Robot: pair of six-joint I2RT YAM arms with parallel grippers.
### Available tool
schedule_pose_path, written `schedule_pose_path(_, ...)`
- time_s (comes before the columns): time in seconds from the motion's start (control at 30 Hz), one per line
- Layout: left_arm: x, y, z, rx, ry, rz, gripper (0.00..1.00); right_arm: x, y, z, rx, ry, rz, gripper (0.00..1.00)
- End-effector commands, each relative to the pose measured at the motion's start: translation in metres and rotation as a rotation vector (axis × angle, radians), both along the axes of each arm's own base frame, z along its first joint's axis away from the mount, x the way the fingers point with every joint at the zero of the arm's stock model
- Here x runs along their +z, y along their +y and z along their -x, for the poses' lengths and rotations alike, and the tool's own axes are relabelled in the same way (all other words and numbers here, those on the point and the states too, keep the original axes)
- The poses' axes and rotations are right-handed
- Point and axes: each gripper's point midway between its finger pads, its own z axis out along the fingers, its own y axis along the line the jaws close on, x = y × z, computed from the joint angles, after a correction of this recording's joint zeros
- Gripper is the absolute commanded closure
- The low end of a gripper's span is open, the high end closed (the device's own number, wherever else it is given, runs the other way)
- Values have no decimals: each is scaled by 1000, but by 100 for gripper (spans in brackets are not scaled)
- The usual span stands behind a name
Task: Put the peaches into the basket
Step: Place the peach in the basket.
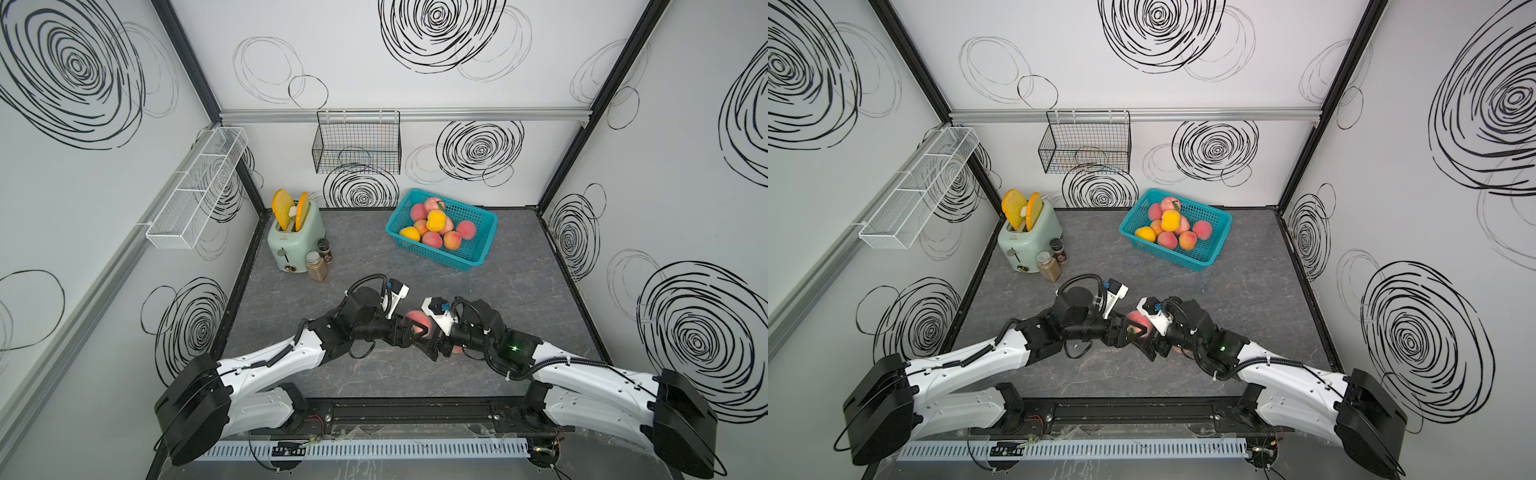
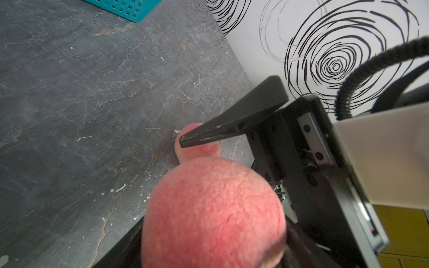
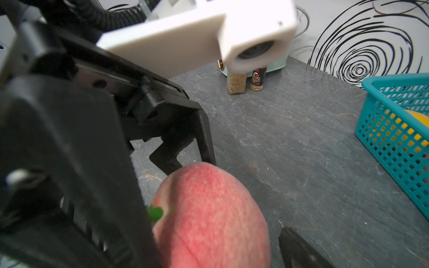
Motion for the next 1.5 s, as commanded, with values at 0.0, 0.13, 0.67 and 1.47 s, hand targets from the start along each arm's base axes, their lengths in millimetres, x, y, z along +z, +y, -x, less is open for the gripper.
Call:
schedule_pose_path(0.0,9,-7,-2,-16,-38,9,28,26,7,-5,5,-69,-51,5)
schedule_pose_path(0.13,10,-9,-2,-19,-38,11,28,27,7,-4,12,-79,-54,16)
schedule_pose_path(0.67,6,-12,-1,-25,-23,10,19,31,3,-5,-3,-92,-66,30)
schedule_pose_path(1.47,44,60,-80,291,-157,8,2,40,-66,-127,-432,20,18,31)
